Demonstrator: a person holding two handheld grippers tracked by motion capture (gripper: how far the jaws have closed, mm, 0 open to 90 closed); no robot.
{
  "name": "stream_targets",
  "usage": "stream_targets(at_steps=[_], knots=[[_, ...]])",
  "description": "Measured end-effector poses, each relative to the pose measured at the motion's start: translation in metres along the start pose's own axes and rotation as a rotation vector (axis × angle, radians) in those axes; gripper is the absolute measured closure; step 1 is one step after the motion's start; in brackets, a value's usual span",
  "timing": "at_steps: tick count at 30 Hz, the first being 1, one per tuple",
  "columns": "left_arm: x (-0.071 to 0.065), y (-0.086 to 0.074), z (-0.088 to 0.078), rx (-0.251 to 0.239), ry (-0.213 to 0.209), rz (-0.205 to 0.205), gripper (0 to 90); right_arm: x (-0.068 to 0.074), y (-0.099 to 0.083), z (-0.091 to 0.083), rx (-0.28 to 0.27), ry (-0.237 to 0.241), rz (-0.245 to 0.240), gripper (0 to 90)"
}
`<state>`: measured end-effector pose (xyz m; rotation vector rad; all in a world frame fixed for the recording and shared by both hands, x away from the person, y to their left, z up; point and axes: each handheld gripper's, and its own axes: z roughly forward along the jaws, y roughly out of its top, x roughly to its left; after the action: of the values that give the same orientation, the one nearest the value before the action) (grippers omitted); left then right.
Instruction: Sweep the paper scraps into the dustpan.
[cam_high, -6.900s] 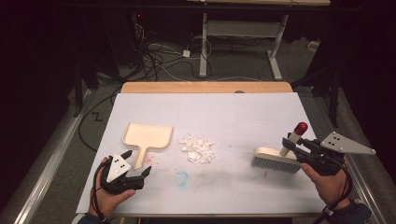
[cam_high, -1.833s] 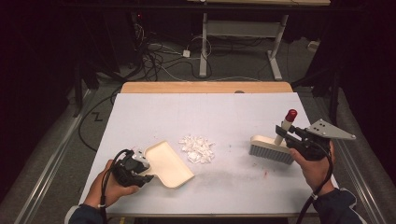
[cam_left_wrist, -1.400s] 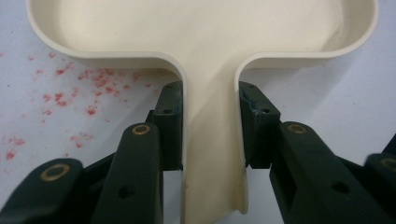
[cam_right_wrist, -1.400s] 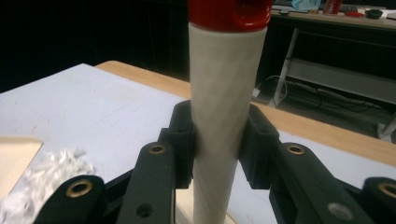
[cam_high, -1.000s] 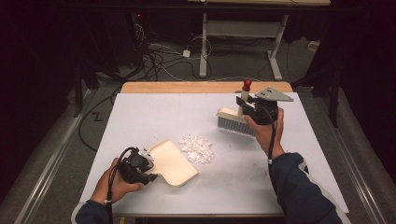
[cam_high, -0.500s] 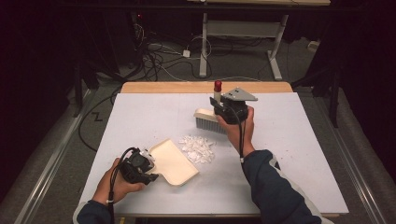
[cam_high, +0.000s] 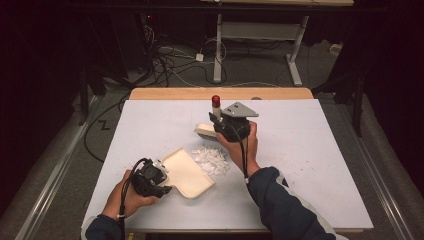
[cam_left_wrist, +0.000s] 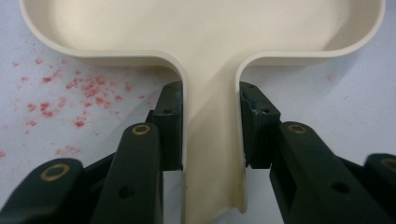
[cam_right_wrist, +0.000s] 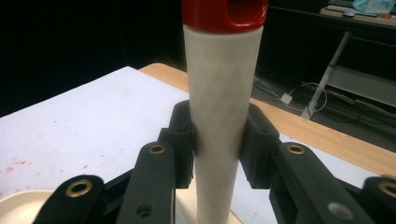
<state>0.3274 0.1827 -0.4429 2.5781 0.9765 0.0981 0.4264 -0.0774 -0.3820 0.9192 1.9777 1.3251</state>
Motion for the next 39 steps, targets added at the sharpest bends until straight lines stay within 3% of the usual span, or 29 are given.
stream_targets(at_steps=[9, 17, 21, 33, 37, 39], knots=[[-0.001, 0.003, 0.001, -0.003, 0.000, -0.003, 63.1, 0.023, -0.007, -0.018, -0.008, 0.068, -0.007, 69.3], [-0.004, 0.008, 0.005, 0.002, -0.002, -0.017, 63.1, 0.036, -0.017, -0.031, -0.020, 0.083, 0.001, 68.6], [-0.005, 0.011, 0.007, -0.013, -0.022, -0.036, 63.1, 0.039, -0.018, -0.037, -0.033, 0.107, 0.021, 69.0], [-0.009, 0.017, 0.012, -0.013, -0.010, -0.046, 63.0, 0.051, -0.014, -0.046, -0.050, 0.184, 0.037, 69.8], [-0.010, 0.017, 0.013, -0.009, -0.007, -0.044, 63.0, 0.048, -0.010, -0.043, -0.050, 0.180, 0.026, 70.0], [-0.010, 0.017, 0.014, -0.008, -0.009, -0.044, 63.0, 0.038, -0.005, -0.040, -0.065, 0.160, 0.038, 70.0]])
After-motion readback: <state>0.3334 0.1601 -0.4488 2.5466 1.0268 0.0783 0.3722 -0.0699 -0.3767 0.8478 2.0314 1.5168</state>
